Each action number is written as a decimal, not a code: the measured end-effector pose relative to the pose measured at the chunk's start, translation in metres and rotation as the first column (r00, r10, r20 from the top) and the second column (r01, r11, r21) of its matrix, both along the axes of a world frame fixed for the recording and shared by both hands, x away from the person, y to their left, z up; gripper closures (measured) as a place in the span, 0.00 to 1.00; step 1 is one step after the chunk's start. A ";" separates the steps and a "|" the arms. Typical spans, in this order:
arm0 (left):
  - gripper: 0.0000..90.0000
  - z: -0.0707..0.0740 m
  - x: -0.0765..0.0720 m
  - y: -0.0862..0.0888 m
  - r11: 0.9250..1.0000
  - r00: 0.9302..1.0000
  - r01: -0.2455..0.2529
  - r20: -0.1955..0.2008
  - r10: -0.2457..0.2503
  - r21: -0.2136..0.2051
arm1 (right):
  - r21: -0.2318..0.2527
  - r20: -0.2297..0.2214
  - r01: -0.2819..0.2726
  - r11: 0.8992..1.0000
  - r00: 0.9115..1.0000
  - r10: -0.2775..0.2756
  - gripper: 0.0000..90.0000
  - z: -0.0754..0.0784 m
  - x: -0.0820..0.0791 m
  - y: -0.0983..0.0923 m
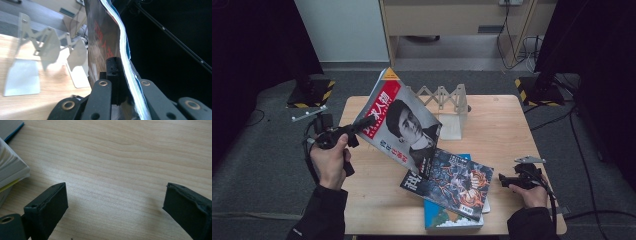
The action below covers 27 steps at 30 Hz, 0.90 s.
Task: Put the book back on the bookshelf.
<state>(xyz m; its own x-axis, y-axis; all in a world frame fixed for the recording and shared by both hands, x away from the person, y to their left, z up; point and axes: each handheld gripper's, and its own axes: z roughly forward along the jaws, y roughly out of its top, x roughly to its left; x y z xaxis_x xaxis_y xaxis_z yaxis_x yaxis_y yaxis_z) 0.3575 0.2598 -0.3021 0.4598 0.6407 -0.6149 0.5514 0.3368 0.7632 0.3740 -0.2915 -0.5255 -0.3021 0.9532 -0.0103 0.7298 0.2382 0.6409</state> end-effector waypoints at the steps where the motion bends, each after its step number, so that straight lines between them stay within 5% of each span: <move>1: 0.95 0.001 -0.001 0.003 1.000 1.000 -0.009 0.004 0.009 -0.001 | -0.003 -0.010 -0.005 1.000 1.000 0.005 0.06 -0.001 0.000 0.000; 8: 0.95 0.006 -0.002 0.018 0.999 0.999 -0.048 0.013 0.048 -0.010 | 0.011 -0.024 -0.011 1.000 1.000 0.011 0.05 -0.004 0.000 0.001; 27: 0.96 0.016 0.008 0.051 0.983 0.986 -0.166 0.033 0.164 0.078 | 0.034 0.047 -0.028 0.999 0.999 0.026 0.00 -0.011 -0.003 0.001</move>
<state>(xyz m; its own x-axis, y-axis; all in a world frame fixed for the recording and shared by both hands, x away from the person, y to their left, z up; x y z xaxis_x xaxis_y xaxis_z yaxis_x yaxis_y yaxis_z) 0.3656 0.3106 -0.2864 0.3590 0.7560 -0.5474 0.4729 0.3582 0.8050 0.3708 -0.2905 -0.5370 -0.3280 0.9447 0.0080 0.6927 0.2347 0.6820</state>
